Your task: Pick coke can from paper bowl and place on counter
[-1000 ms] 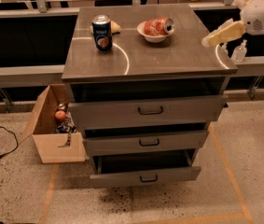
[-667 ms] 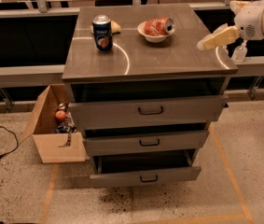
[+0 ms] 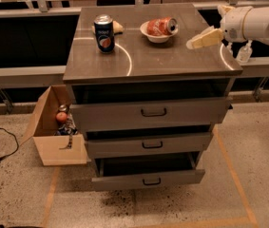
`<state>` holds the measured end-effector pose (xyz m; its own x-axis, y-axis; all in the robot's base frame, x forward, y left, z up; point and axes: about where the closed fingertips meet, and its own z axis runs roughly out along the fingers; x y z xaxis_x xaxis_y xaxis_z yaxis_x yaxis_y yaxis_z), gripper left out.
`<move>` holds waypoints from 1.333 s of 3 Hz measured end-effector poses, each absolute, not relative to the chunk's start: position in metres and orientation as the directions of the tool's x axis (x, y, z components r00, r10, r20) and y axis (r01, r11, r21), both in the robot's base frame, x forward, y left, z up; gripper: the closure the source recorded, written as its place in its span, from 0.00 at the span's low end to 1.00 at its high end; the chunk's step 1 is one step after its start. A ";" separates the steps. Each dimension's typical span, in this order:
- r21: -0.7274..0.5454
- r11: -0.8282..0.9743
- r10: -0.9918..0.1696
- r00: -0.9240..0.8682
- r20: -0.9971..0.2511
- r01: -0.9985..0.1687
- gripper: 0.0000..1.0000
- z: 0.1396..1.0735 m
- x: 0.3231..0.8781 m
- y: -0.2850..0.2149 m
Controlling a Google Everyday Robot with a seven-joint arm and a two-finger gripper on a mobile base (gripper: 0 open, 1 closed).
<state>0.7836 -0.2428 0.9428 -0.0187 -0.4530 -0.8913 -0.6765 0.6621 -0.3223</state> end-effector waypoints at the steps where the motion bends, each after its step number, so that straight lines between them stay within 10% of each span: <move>1: -0.297 0.660 -0.432 -0.025 -0.902 -0.690 0.00 0.937 0.807 -0.228; 4: -0.206 0.718 -0.374 -0.119 -0.920 -0.664 0.00 0.922 0.863 -0.205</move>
Offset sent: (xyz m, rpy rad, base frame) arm 0.0809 0.0251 -0.0078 0.0845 0.0725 -0.0196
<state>0.8629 -0.2046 0.9217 -0.1188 -0.3738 -0.9199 -0.6644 0.7184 -0.2061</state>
